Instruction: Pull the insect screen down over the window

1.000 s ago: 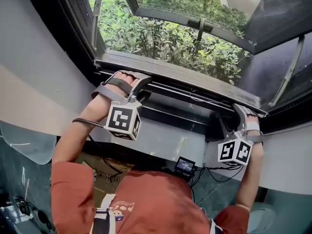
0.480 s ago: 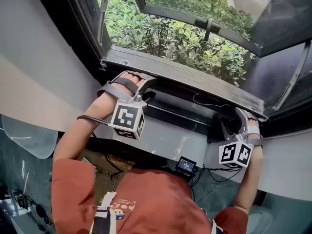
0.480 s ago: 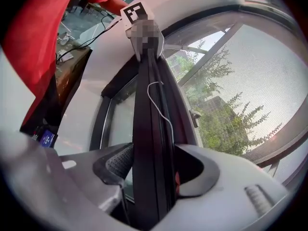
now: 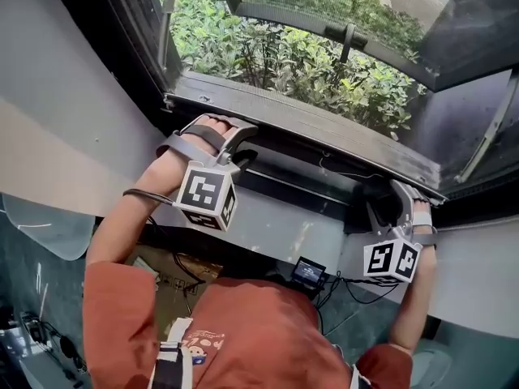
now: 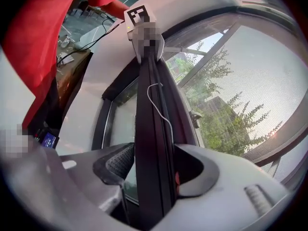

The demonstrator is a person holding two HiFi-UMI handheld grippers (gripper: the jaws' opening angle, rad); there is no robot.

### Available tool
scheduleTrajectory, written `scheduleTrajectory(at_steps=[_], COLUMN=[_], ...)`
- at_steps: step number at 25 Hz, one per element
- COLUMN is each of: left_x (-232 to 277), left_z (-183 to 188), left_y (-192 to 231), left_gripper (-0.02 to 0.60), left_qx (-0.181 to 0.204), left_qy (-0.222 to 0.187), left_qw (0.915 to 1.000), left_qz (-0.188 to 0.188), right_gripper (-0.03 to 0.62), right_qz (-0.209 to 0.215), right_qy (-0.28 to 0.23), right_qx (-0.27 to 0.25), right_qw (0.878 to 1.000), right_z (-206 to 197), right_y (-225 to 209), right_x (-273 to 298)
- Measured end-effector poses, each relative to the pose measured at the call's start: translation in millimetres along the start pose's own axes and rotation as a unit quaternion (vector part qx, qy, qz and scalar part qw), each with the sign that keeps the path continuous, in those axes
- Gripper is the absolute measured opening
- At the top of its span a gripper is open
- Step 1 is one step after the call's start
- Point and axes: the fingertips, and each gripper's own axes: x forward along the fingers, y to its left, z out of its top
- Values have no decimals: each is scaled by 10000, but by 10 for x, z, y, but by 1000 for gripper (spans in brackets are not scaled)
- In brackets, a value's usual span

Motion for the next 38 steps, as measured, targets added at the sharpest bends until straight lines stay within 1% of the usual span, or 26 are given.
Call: scheduleTrajectory(at_steps=[6, 11, 14, 18, 21, 24, 27, 28, 30, 34, 38], left_x=[2, -5, -6, 25, 77, 82, 88, 89, 90, 93, 63], left_z=[-2, 4, 10, 5, -8, -6, -11, -12, -13, -22, -8], left_y=[3, 10, 9, 7, -29, -14, -1, 1, 2, -10, 5], left_gripper=[206, 206, 206, 207, 207, 209, 209, 207, 207, 209, 209], left_qx=[-27, -127, -104, -9, -10, -4, -72, -120, -154, -45, -130], left_qy=[-20, -52, -62, -18, -11, -26, -78, -102, -120, -165, -195], left_qw=[10000, 9999, 9999, 9999, 9997, 9994, 9993, 9992, 9990, 9982, 9976], left_qz=[-34, -53, -39, 131, 239, 346, 364, 357, 391, 571, 659], right_gripper=[261, 259, 259, 262, 278, 278, 277, 266, 265, 265, 267], right_qz=[-34, -76, -135, -158, -209, -327, -367, -385, -451, -649, -783], right_qy=[-176, -316, -301, -182, -223, -249, -287, -304, -301, -336, -346], right_qx=[55, 227, 285, 266, 269, 287, 281, 327, 425, 399, 473], right_qw=[9998, 9992, 9990, 9994, 9992, 9987, 9985, 9983, 9976, 9965, 9952], right_z=[8, 19, 20, 1, -16, -22, -19, -13, -6, -5, 13], right_y=[-36, -54, -56, -19, 43, 38, 2, -13, -22, -18, -58], right_x=[19, 14, 6, 14, 55, 61, 84, 87, 92, 100, 66])
